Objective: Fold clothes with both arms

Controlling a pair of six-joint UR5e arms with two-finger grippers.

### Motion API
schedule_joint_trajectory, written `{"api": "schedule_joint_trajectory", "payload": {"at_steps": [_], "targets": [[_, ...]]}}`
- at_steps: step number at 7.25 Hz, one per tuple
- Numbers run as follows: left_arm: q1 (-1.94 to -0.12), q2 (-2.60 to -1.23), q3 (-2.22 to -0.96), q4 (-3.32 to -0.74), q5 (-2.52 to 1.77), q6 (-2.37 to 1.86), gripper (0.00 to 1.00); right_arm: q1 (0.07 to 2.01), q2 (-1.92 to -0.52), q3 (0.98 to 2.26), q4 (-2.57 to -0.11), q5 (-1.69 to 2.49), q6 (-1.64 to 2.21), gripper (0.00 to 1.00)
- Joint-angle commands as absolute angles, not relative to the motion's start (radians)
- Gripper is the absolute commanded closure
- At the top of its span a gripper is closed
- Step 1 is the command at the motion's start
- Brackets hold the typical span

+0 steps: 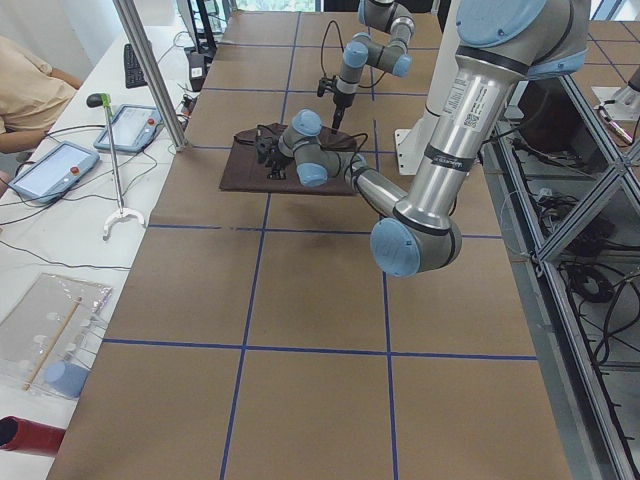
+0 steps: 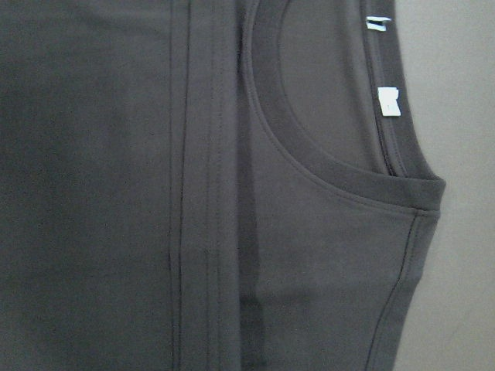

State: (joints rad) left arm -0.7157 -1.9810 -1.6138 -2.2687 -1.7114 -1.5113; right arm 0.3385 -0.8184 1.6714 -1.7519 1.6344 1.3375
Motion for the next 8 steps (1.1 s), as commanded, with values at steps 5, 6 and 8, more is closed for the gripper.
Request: {"api": "schedule_joint_trajectory", "payload": {"at_steps": [5,6,8], "targets": [[-0.713,-1.982,-1.608,-2.267,-1.712,-1.514,0.53,0.337,-0.767,1.582,-1.821,1.730,1.121,0.00],[-0.713,-1.983,-1.609,-2.267,-1.712,-1.514,0.53,0.337,-0.761,1.582,-1.819,1.733,1.120,0.00],[-0.712,-1.983,-1.612,-2.267,-1.712,-1.534,0.53,0.337,-0.761,1.574,-1.810,1.732,1.120,0.00]]}}
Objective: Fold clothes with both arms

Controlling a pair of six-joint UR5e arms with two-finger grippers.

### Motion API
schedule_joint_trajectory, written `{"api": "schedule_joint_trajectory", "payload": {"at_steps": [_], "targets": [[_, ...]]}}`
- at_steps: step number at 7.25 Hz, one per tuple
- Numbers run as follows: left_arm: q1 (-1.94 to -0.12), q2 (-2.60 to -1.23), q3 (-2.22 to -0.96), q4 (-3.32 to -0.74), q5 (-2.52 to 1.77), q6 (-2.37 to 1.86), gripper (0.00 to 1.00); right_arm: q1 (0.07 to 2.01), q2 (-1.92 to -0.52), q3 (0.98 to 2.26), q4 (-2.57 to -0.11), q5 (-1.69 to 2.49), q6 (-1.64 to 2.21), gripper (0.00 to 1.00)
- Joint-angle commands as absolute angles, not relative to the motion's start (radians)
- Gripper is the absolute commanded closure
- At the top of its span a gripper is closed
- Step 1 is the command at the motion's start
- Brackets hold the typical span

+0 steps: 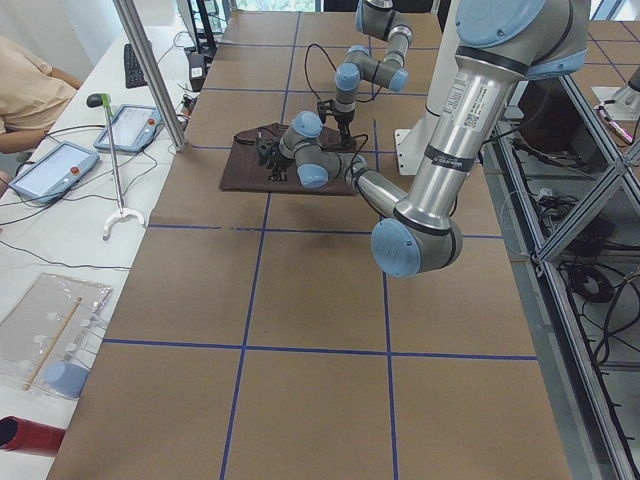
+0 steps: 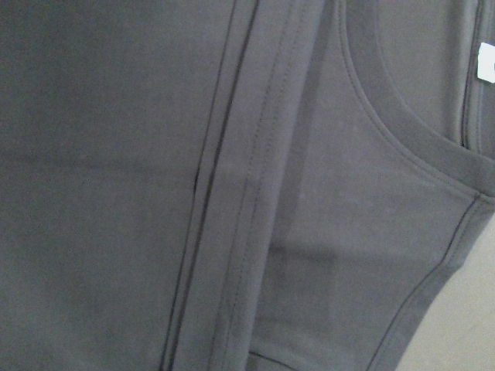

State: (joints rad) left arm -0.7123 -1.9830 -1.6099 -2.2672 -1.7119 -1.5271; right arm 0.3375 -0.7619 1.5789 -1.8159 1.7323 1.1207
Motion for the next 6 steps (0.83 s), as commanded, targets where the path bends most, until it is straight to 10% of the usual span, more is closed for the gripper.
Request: {"api": "schedule_joint_trajectory", "payload": {"at_steps": [1,6], "targets": [[-0.712,-1.983,-1.614,-2.267,-1.712,-1.534,0.53,0.336,-0.759,1.557,-1.801,1.732,1.120,0.00],[-0.712,-1.983,-1.614,-2.267,-1.712,-1.534,0.53,0.345,-0.771,1.531,-1.733,1.776,1.121,0.00]]}}
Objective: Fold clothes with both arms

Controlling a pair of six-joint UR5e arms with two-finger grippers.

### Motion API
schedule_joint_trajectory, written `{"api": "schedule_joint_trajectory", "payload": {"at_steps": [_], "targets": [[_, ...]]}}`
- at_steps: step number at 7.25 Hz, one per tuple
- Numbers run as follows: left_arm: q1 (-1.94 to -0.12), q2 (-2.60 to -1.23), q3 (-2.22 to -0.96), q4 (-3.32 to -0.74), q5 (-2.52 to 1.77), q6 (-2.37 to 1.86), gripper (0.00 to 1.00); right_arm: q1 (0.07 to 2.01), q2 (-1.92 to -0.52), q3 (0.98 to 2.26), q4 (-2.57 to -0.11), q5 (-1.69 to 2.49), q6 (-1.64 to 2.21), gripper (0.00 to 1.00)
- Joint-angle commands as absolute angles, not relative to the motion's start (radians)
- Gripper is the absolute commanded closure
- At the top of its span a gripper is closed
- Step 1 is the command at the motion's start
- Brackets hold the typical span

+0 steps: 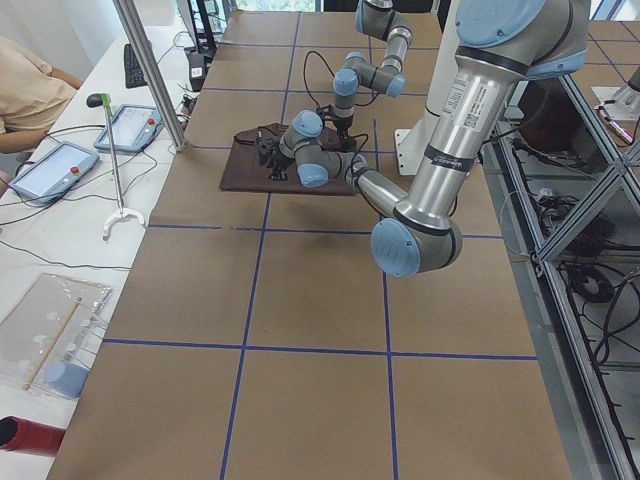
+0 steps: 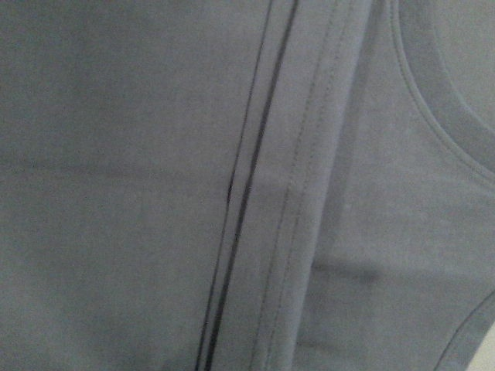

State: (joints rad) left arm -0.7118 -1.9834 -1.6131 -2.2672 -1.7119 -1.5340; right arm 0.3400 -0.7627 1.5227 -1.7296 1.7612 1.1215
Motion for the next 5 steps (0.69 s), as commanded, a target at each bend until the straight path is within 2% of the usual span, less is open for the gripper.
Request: {"api": "schedule_joint_trajectory", "payload": {"at_steps": [1,2,4,5], "targets": [[-0.712,-1.983,-1.614,-2.267,-1.712,-1.534,0.53,0.348,-0.802,1.546,-1.733,1.779,1.121,0.00],[-0.712,-1.983,-1.617,-2.267,-1.712,-1.534,0.53,0.357,-0.865,1.624,-1.739,1.784,1.106,0.00],[-0.712,-1.983,-1.634,-2.255,-1.727,-1.535,0.53,0.394,-1.021,1.856,-1.877,1.790,0.969,0.00],[-0.712,-1.991,-1.640,-2.243,-1.727,-1.536,0.53,0.396,-1.049,1.880,-1.906,1.787,0.950,0.00]]}}
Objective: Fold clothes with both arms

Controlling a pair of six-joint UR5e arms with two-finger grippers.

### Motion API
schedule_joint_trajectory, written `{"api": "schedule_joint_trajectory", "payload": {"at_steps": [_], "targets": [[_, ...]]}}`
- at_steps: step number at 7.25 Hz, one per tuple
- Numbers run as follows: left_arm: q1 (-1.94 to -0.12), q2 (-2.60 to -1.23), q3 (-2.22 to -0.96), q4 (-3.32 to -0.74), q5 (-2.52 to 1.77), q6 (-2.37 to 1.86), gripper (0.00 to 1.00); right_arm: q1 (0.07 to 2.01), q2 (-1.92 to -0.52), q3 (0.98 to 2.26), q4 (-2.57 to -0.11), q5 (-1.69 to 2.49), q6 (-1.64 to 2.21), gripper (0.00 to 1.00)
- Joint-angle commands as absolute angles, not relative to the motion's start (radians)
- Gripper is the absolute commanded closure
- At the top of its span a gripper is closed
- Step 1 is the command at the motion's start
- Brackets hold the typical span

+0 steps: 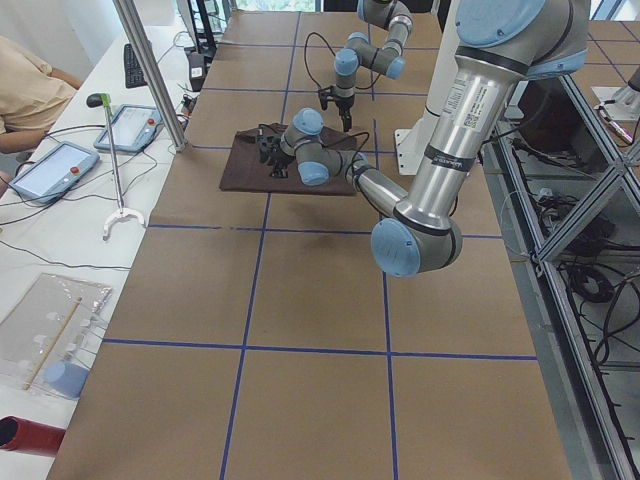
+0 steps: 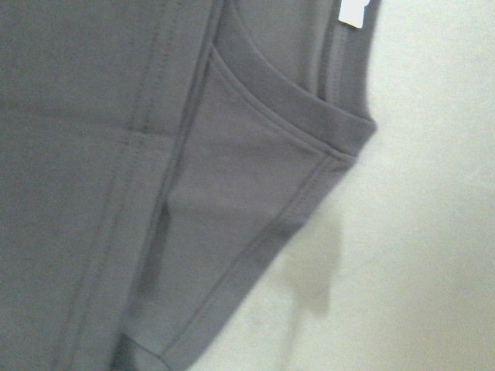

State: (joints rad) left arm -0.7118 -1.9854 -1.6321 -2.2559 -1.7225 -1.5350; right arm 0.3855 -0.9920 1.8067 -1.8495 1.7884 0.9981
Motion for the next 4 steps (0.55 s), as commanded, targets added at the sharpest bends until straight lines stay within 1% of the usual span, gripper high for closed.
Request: {"api": "schedule_joint_trajectory", "payload": {"at_steps": [1,2,4], "targets": [[-0.712,-1.990,-1.647,-2.241,-1.727,-1.536,0.53,0.390,-1.054,1.876,-1.901,1.781,0.962,0.00],[-0.712,-1.991,-1.652,-2.232,-1.727,-1.536,0.53,0.393,-1.036,1.876,-1.891,1.779,1.003,0.00],[-0.712,-1.991,-1.657,-2.230,-1.727,-1.536,0.53,0.370,-1.037,1.821,-1.676,1.772,1.351,0.00]]}}
